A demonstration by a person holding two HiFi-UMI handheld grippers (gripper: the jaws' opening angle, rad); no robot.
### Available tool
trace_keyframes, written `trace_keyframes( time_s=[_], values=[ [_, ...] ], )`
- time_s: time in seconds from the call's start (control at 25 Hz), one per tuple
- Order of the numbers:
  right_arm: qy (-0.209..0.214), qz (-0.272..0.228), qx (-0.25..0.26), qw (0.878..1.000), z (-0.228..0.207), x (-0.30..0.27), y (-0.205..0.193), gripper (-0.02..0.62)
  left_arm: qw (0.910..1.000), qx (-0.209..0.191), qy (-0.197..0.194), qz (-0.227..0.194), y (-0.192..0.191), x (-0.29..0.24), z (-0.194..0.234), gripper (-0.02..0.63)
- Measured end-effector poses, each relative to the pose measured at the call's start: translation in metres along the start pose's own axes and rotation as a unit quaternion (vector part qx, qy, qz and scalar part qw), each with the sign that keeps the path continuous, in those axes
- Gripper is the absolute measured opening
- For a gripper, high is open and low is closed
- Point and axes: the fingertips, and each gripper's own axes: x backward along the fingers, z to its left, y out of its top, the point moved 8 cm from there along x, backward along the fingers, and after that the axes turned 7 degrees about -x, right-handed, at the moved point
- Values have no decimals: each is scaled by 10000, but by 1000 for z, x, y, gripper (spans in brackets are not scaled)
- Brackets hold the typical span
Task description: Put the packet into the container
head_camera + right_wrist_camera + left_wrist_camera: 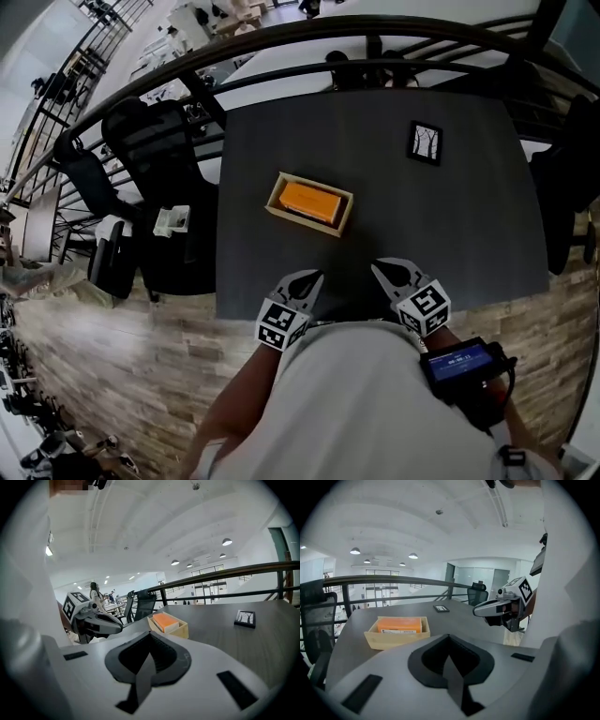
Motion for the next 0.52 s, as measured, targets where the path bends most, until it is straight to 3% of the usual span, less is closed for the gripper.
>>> trace_keyframes(
  time_s=[0.52],
  values=[
    [-39, -49, 19, 10000, 9, 1, 2, 8, 9998, -150, -133, -53, 9, 1, 2, 9]
  ],
)
